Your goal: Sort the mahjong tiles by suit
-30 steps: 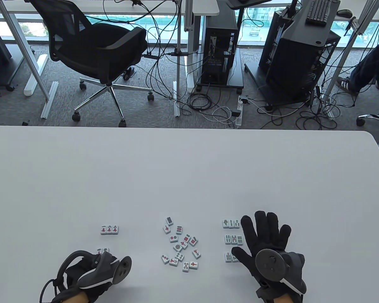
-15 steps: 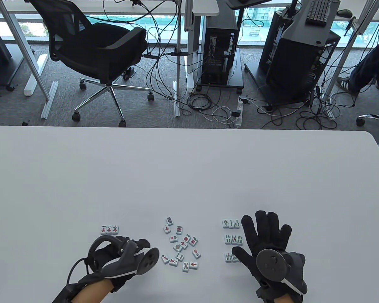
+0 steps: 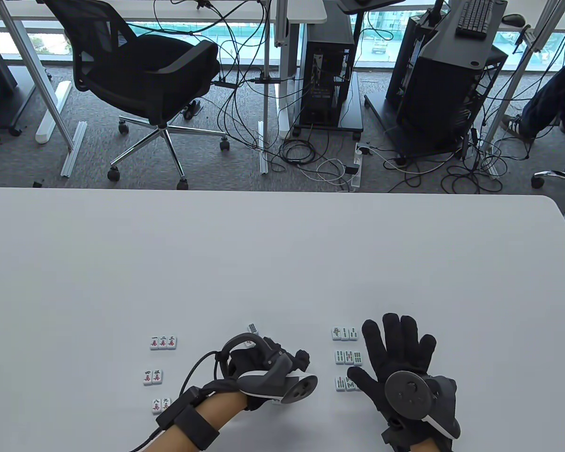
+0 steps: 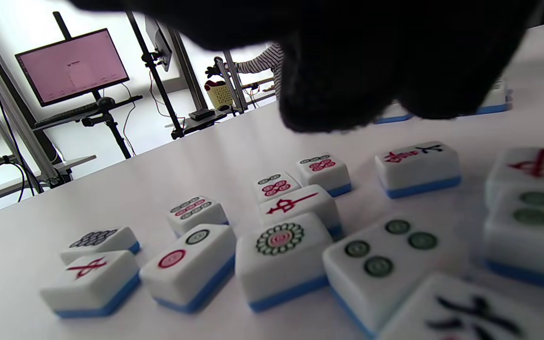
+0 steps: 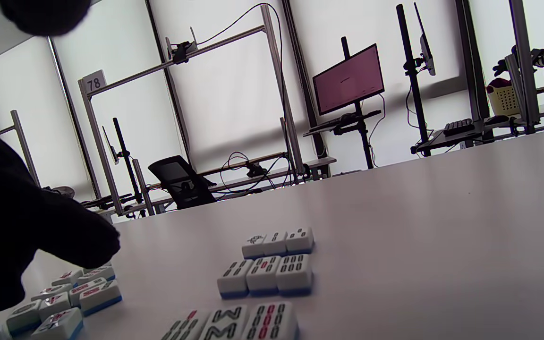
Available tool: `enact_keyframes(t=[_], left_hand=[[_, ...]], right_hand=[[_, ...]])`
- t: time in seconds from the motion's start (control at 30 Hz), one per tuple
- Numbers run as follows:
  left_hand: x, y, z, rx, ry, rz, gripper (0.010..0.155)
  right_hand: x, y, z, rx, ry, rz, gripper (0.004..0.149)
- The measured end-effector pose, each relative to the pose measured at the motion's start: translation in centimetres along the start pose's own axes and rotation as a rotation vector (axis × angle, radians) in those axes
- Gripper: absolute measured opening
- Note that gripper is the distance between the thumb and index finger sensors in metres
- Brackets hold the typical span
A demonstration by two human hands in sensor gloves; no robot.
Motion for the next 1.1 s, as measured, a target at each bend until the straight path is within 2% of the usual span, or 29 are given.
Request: enact_keyframes(t=[0.13,0.27,0.53,0.67,0.73,0.97,1.1], left_hand=[[0.8,-0.2,1.1,0.022,0.068,-0.014,0.056],[1.5,0.0,1.4,0.027,0.082,-0.051,0.052],[2.0,0.5,2.0,-0.029,0.065,-0.126,0.049],[0.8,0.4,1.7,-0.023,0.009,-0.125,0.049],[0.2,0.3,1.5,-0.01,0.011,-0.106,0.049],[0.7,-0.7,1.6,0.022,0.175,0.029,0.064],[1.4,-1.6,2.0,0.025,0.177,0.099,0.064]], right_hand=[[0.1,0.1,0.0,-0.003,0.005,0.005,0.082],[0.1,0.1,0.0,-0.005,0.005,0.005,0.082],[0.1,0.1,0.0,-0.004,0.0,-0.006,0.081],[0.1,0.1,0.0,-0.005,0.001,-0.006,0.082],[0.1,0.1,0.0,-0.005,0.0,-0.006,0.082],[0.1,0.1,0.0,-0.004,-0.002,-0.007,0.081],[0.0,0.1,0.0,-0.004,-0.003,-0.008,0.081]])
Point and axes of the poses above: the tracker on the back of each hand, its own y axis roughly to the little-finger side, its own z axis roughly from the wrist to the fingertips, x = y × z, the point moved 5 cm from there along z, roughly from the wrist to the fingertips, and after that the axes turned 8 degrees about y, right-handed, at the moved point
